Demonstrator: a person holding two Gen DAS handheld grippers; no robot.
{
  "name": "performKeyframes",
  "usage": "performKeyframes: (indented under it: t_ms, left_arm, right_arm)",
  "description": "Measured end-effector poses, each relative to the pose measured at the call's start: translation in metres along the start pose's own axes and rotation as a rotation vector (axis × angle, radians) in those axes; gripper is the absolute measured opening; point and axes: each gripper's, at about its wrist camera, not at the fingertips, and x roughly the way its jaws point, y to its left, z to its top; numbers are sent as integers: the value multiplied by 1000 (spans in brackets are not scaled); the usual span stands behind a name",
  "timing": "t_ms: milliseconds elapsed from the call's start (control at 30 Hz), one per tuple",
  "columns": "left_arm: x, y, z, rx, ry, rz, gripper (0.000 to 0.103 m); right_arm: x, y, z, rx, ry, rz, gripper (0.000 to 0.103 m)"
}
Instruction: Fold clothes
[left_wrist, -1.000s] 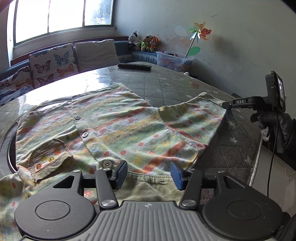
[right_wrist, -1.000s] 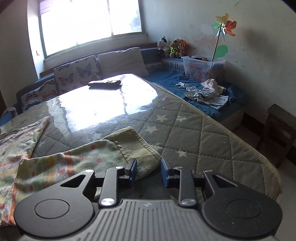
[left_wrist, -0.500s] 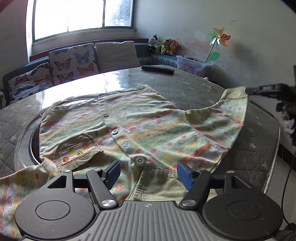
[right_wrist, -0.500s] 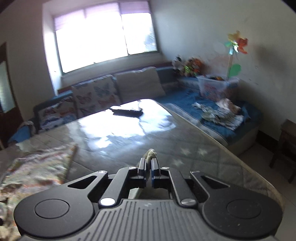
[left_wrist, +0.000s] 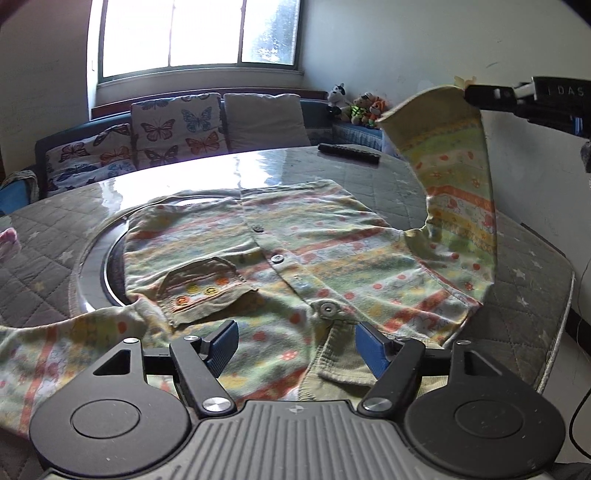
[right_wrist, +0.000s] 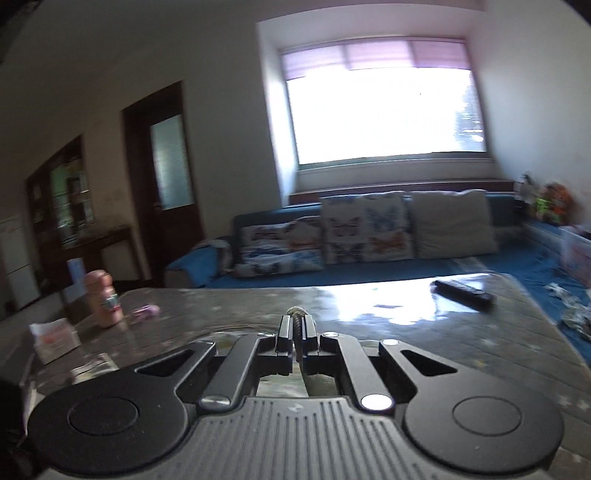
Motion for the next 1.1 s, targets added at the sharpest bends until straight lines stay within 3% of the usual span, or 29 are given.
performKeyframes:
  t_ms: [267,500,633,867,967,1100]
  left_arm:
    - [-11,17,-10,-43,-14,34,73]
    - [-14,24,-11,-60,-15,43,71]
    - [-14,23,-8,-59,-16,27,70]
    - [6,2,8,-24,2,-38,66]
    - [21,-7,14,-11,28,-49,66]
    - [36,-11,17,-12,67,-53,60]
  right_arm:
    - [54,72,-7,-114,108,196,2]
    - [64,104,-22,-170,163,292,3]
    - [56,93,-30,-194,202,257,7]
    - [43,47,-60,-163,295,88,12]
    - [33,28,-75,-154,320,6,37]
    - [22,10,-97,-168,356,-73,43]
